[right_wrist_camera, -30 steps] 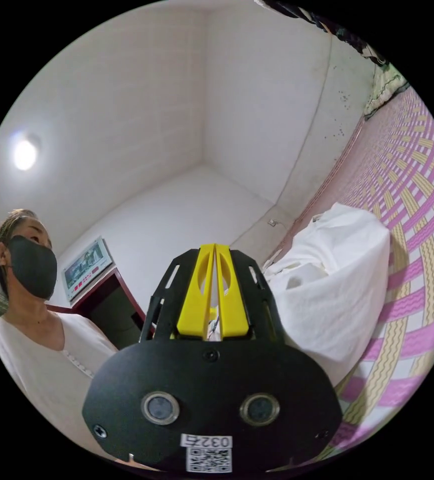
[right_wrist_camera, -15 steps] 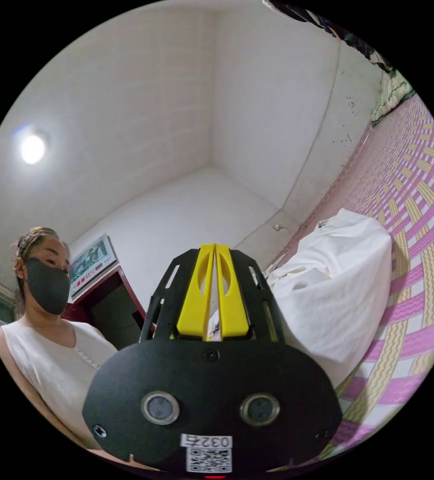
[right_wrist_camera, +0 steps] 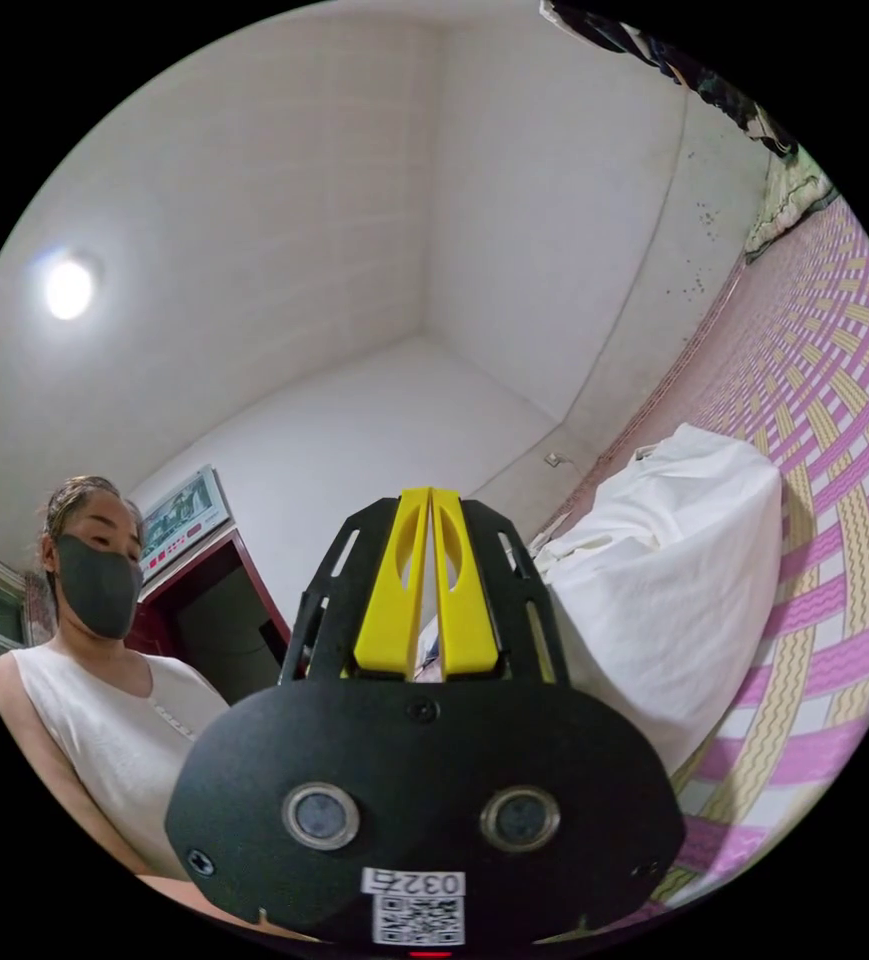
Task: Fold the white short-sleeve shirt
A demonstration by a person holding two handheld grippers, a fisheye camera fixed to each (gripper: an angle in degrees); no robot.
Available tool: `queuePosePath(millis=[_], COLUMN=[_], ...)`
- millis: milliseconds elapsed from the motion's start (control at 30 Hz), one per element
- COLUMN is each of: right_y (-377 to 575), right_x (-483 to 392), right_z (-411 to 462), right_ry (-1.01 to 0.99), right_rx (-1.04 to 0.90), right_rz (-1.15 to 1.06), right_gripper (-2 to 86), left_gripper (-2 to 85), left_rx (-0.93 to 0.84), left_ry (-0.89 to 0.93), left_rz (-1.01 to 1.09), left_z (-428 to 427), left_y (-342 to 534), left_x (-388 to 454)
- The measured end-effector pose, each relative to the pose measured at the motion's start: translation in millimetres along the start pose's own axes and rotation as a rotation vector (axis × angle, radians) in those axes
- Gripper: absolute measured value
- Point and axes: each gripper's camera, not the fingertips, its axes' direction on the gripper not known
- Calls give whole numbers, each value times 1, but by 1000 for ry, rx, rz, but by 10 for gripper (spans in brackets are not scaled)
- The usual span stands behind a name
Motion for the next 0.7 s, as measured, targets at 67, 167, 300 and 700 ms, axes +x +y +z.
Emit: queuePosePath(millis=[67, 167, 300, 700], right_y=[4, 10, 16, 48], right_x=[0, -2, -3, -35], right_z=[3, 8, 15, 19], right_ry=[-1, -8, -5, -19], right_rx=[-1, -1, -3, 51], right_rz=[0, -7, -4, -46], right_gripper=[-10, -10, -10, -10], left_gripper=[56, 43, 23, -15], left_rx=[-6, 8, 15, 297], left_ry=[-30, -7, 26, 260], left_rz=[24, -3, -36, -139], left_z=[6, 11, 15, -86], left_y=[8, 14, 20, -51], left_x=[4, -2, -15, -89])
